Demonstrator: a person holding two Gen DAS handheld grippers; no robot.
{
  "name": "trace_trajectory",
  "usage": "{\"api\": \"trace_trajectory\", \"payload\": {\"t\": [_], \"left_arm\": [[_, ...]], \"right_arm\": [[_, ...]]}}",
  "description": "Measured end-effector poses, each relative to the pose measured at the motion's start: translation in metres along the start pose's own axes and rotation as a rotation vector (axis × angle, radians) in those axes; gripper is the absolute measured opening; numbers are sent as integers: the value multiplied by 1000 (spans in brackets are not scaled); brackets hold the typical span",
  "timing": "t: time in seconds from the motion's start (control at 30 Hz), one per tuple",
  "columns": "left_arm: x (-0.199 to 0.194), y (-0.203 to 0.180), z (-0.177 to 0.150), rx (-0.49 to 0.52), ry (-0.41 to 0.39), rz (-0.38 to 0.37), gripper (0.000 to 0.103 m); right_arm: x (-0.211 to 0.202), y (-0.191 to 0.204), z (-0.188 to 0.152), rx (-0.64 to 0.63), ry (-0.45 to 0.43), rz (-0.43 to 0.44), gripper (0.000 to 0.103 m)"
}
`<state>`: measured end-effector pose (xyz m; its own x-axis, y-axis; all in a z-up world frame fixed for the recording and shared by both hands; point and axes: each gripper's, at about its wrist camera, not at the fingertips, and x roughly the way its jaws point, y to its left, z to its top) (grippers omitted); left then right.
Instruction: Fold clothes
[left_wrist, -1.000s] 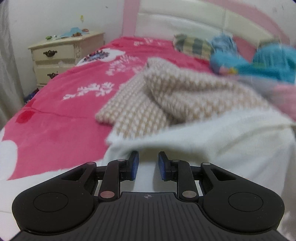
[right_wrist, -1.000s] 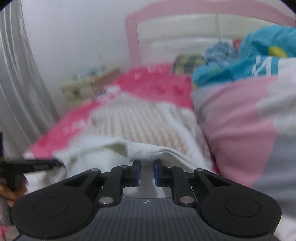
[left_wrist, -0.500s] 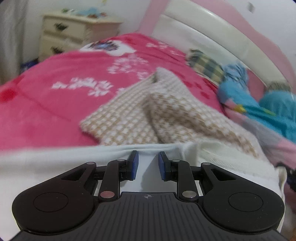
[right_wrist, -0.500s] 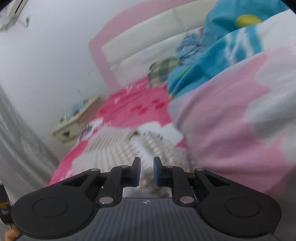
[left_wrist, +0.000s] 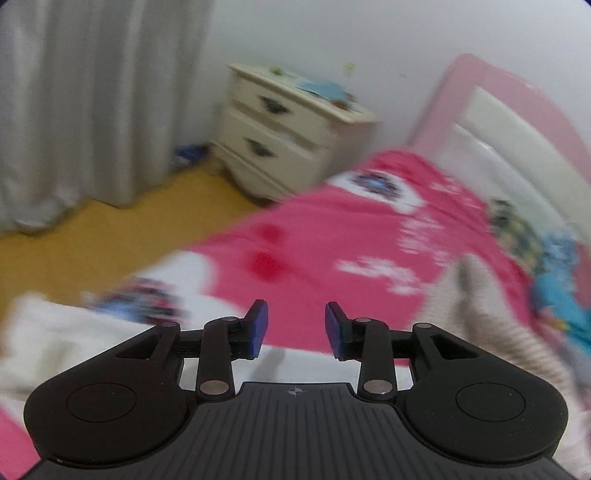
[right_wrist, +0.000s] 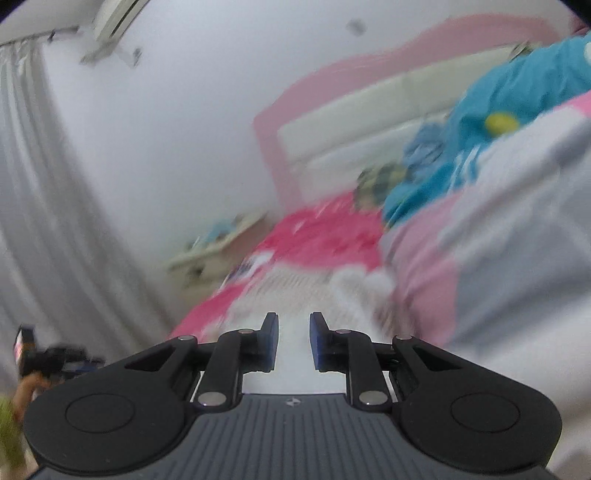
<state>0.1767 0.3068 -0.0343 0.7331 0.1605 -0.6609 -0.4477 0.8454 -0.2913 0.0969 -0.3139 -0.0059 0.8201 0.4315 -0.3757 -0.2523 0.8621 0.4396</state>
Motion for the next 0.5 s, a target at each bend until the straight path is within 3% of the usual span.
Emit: {"api": "trace_trajectory", "payload": {"t": [0.13, 0.27, 0.37, 0.43, 0.5], "left_arm": [[-16, 66, -9, -84, 52, 153, 34], [-28, 120, -21, -244, 145, 211, 34], [-32, 136, -29, -265, 191, 243, 35], [-36, 140, -29, -292, 181, 243, 35], [-37, 140, -27, -307, 162, 240, 35]], "right_arm": [[-1, 31, -42, -92, 212, 83, 21], [-5, 64, -68, -127, 419, 209, 23], [-17, 76, -77, -79, 573, 302, 27], [-30, 79, -82, -9, 656, 401, 29], [-43, 77, -87, 74, 683, 465, 43]]}}
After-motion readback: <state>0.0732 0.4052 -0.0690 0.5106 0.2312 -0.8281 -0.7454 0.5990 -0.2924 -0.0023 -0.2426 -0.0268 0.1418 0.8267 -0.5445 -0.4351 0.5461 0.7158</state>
